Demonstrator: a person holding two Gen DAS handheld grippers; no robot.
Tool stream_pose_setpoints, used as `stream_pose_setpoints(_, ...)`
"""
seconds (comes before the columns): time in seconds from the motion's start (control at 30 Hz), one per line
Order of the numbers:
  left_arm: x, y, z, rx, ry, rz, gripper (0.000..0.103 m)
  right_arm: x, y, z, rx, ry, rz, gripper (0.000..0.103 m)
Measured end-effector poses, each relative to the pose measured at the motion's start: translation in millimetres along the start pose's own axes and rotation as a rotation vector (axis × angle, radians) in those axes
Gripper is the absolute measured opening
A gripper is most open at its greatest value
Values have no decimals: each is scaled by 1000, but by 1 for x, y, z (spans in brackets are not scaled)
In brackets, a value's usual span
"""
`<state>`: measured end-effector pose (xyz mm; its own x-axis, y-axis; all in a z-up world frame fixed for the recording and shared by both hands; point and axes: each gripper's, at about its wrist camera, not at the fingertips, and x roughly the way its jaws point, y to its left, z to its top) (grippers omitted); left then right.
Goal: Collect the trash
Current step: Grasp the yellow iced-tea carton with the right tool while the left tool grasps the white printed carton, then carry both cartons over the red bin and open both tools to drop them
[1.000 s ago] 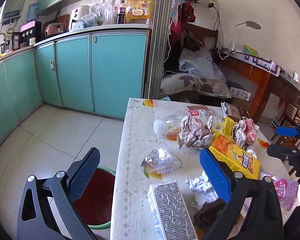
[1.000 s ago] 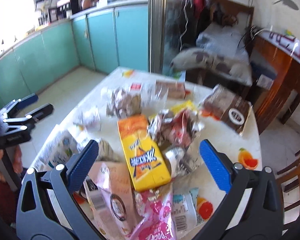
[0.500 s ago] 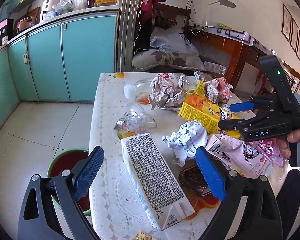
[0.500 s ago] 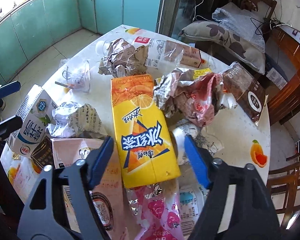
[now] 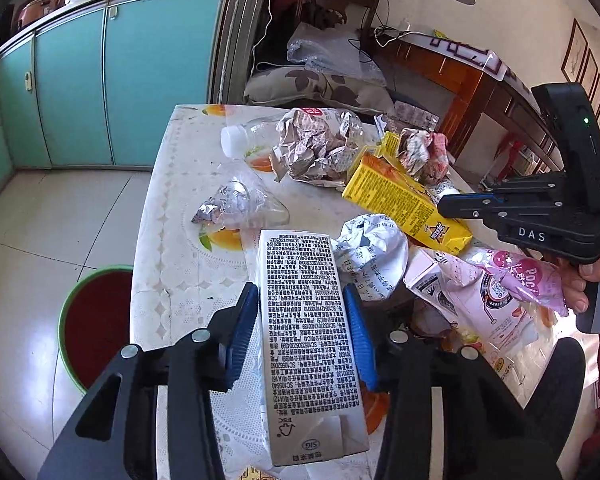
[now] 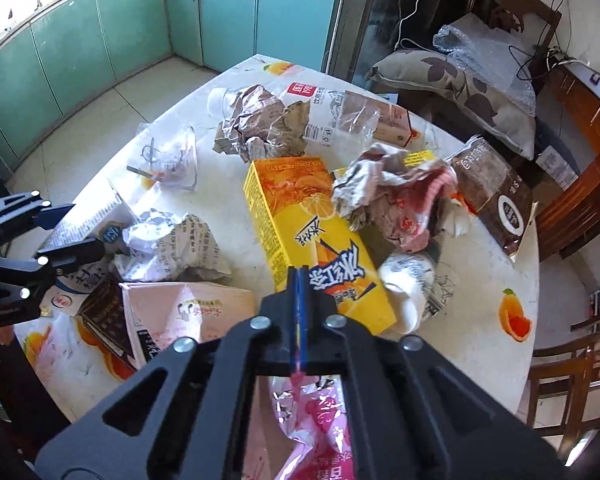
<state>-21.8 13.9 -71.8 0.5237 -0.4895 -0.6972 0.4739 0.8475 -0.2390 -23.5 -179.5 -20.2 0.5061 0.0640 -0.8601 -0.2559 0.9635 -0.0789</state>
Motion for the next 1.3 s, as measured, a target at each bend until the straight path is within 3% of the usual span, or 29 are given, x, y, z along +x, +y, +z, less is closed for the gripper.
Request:
stream_pose_setpoints(0.07,0,0,1,3,1,4,40,3,0,0,-3,13,11,1)
stream_pose_setpoints(0.1,-1,0,1,5,-1,12,41,4,0,1,-12,19,6,9)
stream_pose_setpoints(0.13,-1,0,1,6,-2,22,43,5,1,2,-18,13,-12,38)
stream_pose_setpoints(0.2,-3,-1,1,17,-12,34,46,1,1,5,-31,-21,-50,78)
stream_pose_setpoints(0.3,-8,-1,1,26,-27,28,38,-4,1,13,-67,-30,-44,79)
stream_pose_setpoints(0.5,-11,0,3,32,-43,11,35,37,-1,25,-147,137,-22,78)
stream_pose_setpoints(0.57,-17,0,4,33,-66,3,35,48,-2,22,-158,168,-39,64)
stream_pose_setpoints(0.67,-31,2,9,35,-114,-1,35,48,-1,20,-177,168,-50,62)
stream_pose_setpoints(0.73,-40,6,14,27,-144,9,35,37,-2,19,-166,138,-33,57)
stream_pose_setpoints(1.0,-54,43,22,-74,-191,68,35,-18,-9,25,-105,-4,-3,55)
stream_pose_setpoints(1.3,-53,108,17,-231,-185,232,35,-77,-10,43,4,-208,95,55)
